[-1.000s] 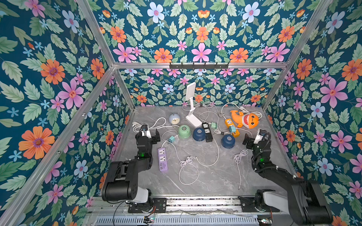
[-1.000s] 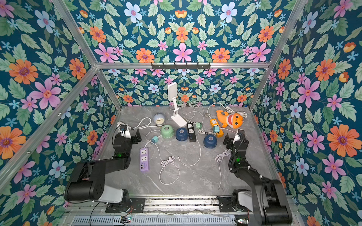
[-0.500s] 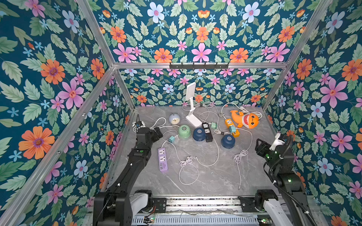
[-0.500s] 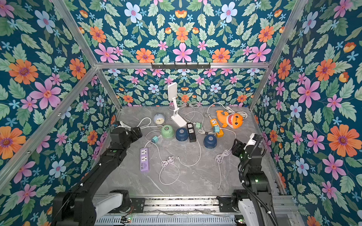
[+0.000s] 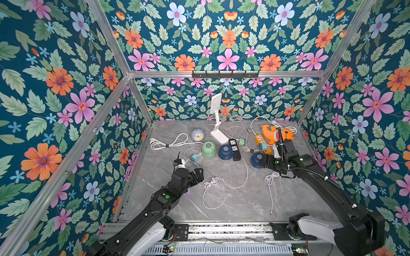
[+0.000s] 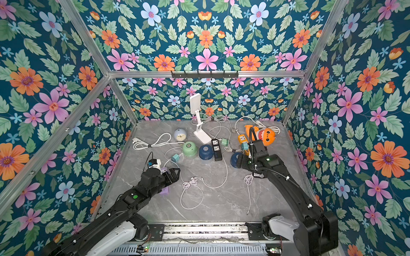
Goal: Charge the cordless meat grinders
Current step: Pick up the cordless meat grinder at the center of the board.
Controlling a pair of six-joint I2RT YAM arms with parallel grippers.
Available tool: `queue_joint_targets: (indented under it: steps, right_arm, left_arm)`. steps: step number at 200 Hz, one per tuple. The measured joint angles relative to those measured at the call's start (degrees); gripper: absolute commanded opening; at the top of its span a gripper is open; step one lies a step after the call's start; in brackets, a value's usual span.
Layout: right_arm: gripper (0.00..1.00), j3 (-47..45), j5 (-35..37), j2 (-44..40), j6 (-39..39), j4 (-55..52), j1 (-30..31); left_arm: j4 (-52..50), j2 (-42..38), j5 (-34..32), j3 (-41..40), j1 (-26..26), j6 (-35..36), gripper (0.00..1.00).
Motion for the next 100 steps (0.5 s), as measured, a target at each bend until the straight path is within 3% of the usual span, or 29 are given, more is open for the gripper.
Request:
queue_joint_targets:
  steps: [100]
  right_arm:
    - [0.99,14.12,2.64,23.85,-5.84,-3.32,0.76]
  left_arm:
    - [3.34,7.13,-2.49,0.92,-2.58,-2.29,1.00]
